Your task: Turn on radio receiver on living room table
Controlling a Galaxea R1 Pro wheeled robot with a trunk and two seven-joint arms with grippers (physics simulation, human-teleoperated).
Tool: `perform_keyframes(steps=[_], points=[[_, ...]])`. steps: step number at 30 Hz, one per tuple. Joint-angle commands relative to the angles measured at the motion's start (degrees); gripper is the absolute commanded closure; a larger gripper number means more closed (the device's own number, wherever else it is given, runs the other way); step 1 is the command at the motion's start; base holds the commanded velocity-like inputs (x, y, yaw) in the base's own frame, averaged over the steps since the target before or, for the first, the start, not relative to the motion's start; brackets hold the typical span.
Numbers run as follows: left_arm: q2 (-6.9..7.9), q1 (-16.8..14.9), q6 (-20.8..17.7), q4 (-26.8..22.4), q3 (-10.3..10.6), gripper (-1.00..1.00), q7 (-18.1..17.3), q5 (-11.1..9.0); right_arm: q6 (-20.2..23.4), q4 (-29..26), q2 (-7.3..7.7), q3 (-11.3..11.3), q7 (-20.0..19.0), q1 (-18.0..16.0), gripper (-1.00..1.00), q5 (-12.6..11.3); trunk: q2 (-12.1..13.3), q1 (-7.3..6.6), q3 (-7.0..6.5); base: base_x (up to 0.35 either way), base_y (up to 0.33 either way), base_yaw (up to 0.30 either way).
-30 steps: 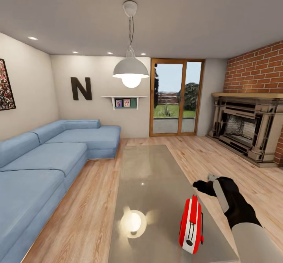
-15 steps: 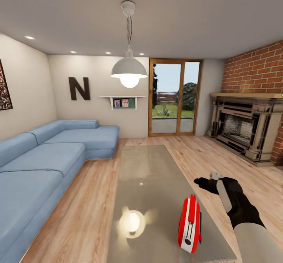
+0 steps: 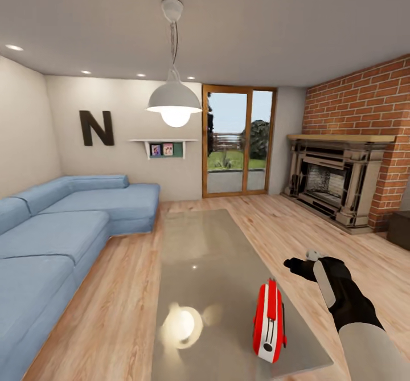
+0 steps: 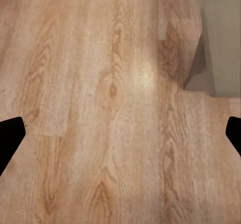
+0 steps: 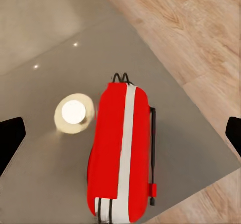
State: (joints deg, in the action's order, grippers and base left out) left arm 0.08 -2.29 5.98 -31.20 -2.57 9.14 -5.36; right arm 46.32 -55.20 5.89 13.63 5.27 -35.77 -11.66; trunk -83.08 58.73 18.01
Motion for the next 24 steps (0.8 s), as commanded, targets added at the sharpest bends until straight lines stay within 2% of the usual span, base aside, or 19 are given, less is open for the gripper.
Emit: perform_keyframes(steps=[1, 5, 13, 19, 24], points=[[0.00, 0.0, 0.0, 0.0, 0.0, -1.00, 0.0, 0.0, 0.0, 0.0, 0.00, 0.0, 0.0, 0.0, -1.00, 0.0, 0.0, 0.00, 0.00, 0.086, 0.303, -0.009], [0.00, 0.0, 0.0, 0.0, -0.1, -1.00, 0.0, 0.0, 0.0, 0.0, 0.00, -0.1, 0.0, 0.0, -1.00, 0.0, 0.0, 0.00, 0.00, 0.113, 0.234, -0.002], [0.00, 0.0, 0.2, 0.0, -0.2, -1.00, 0.1, 0.0, 0.0, 0.0, 0.00, -0.4, 0.0, 0.0, -1.00, 0.1, 0.0, 0.00, 0.00, 0.047, 0.024, 0.000], [0.00, 0.0, 0.0, 0.0, -0.2, -1.00, 0.2, 0.1, 0.0, 0.0, 0.00, -5.8, 0.1, 0.0, -1.00, 0.0, 0.0, 0.00, 0.00, 0.248, -0.061, 0.000], [-0.03, 0.0, 0.1, 0.0, -0.2, -1.00, 0.2, 0.1, -0.2, 0.0, 0.00, -6.5, 0.1, 0.0, -1.00, 0.0, 0.0, 0.00, 0.00, 0.035, -0.009, 0.000]])
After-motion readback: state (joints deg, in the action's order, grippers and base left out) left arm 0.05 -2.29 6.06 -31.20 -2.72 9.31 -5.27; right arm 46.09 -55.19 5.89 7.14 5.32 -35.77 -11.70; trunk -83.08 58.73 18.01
